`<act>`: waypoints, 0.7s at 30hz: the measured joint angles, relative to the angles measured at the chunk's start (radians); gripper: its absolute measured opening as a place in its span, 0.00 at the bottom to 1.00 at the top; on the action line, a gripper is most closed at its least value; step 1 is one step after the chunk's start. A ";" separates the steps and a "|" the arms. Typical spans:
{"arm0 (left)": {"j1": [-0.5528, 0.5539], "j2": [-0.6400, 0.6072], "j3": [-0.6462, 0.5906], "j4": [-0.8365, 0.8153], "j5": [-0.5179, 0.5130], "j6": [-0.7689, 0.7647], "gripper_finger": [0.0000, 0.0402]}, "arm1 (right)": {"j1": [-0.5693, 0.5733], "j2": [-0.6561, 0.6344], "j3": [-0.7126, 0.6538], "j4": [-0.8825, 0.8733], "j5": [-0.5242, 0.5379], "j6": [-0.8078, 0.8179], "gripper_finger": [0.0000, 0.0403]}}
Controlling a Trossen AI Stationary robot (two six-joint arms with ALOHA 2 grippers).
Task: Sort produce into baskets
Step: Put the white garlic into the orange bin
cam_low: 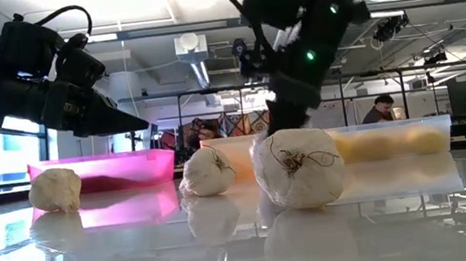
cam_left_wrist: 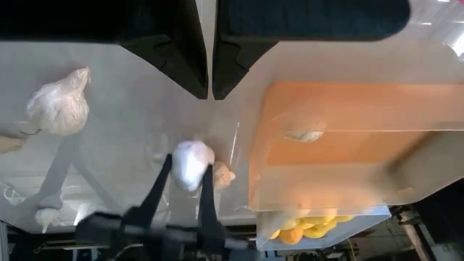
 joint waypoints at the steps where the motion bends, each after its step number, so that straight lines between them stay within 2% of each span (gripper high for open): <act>1: 0.000 0.000 0.000 0.000 0.000 0.000 0.02 | 0.000 -0.002 0.025 -0.020 0.001 0.008 0.43; 5: 0.000 0.000 0.000 0.000 0.000 0.000 0.02 | -0.006 -0.002 0.141 -0.121 0.029 0.042 0.36; 9: 0.000 0.000 0.000 0.000 0.000 0.001 0.02 | -0.060 -0.003 0.293 -0.297 0.186 0.248 0.37; 12: 0.001 0.000 0.000 0.000 0.000 0.003 0.02 | -0.116 -0.006 0.355 -0.383 0.296 0.394 0.39; 17: 0.004 0.000 0.000 -0.001 0.000 0.020 0.02 | -0.183 -0.004 0.313 -0.390 0.310 0.522 0.38; 21: 0.004 0.000 0.000 -0.003 0.000 0.029 0.02 | -0.201 -0.001 0.248 -0.335 0.367 0.598 0.38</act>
